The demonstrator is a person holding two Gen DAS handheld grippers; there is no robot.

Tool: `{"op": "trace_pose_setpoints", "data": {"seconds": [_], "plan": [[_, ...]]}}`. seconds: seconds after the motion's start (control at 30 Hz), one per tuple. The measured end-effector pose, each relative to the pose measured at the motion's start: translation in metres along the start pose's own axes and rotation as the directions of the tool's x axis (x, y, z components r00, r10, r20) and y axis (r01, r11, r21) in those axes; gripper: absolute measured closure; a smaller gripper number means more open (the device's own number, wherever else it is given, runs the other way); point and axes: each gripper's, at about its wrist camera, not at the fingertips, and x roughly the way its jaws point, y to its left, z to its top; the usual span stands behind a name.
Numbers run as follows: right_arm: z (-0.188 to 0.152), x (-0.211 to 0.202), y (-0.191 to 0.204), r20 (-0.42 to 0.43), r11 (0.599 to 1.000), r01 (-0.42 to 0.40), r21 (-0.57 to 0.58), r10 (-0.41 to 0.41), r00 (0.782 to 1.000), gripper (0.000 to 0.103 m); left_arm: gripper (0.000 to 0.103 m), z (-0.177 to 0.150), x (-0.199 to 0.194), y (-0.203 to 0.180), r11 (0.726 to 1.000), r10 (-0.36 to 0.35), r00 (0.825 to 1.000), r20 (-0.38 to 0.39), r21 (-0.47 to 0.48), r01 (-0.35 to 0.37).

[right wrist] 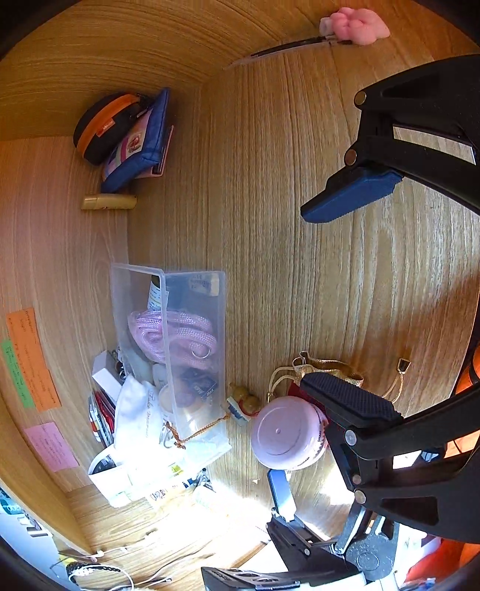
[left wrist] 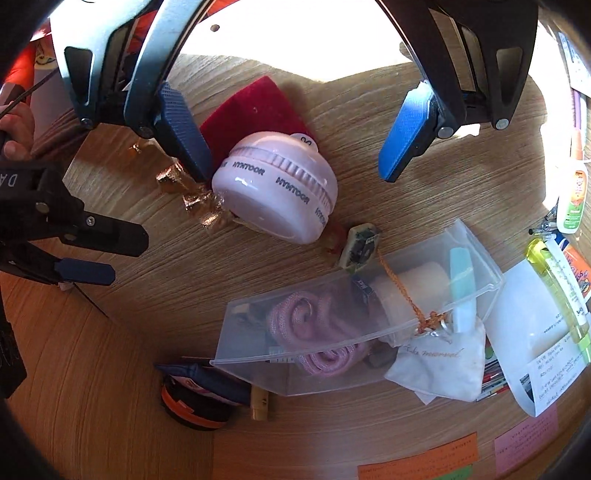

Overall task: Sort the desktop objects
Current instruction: 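Move both open grippers toward the pink round fan and red velvet pouch, then grasp the pink round fan with the left gripper while the right grasps the red pouch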

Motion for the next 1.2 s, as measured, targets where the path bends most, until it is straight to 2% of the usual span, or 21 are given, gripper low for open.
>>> {"op": "trace_pose_setpoints", "data": {"seconds": [0.17, 0.23, 0.47, 0.87, 0.97, 1.1, 1.2], "plan": [[-0.002, 0.003, -0.006, -0.016, 1.0, -0.003, 0.016, 0.003, 1.0, 0.022, 0.013, 0.01, 0.012, -0.002, 1.0, -0.017, 1.0, 0.006, -0.019, 0.018], [-0.003, 0.005, -0.007, -0.024, 1.0, -0.008, 0.021, 0.008, 1.0, 0.022, 0.037, 0.01, 0.014, -0.002, 0.999, -0.031, 1.0, 0.0, -0.024, 0.031], [-0.007, 0.015, 0.009, -0.057, 0.998, -0.054, 0.012, 0.055, 0.997, 0.022, 0.037, 0.003, 0.006, 0.01, 0.998, -0.016, 1.0, 0.017, -0.066, 0.017], [-0.007, 0.04, 0.074, -0.119, 0.983, -0.148, -0.107, 0.135, 0.984, 0.022, 0.037, -0.016, -0.035, 0.071, 0.974, 0.044, 0.994, 0.098, -0.226, -0.021], [-0.01, 0.05, 0.088, -0.143, 0.979, -0.154, -0.135, 0.135, 0.98, 0.022, 0.037, -0.022, -0.04, 0.082, 0.966, 0.051, 0.993, 0.108, -0.258, -0.022], [-0.009, 0.06, 0.1, -0.121, 0.98, -0.092, -0.178, 0.071, 0.99, 0.022, 0.037, -0.028, -0.042, 0.09, 0.96, 0.058, 0.993, 0.107, -0.277, -0.026], [-0.004, 0.068, 0.103, -0.129, 0.979, -0.086, -0.183, 0.063, 0.99, 0.021, 0.037, -0.03, -0.04, 0.094, 0.956, 0.056, 0.993, 0.107, -0.292, -0.022]]}}
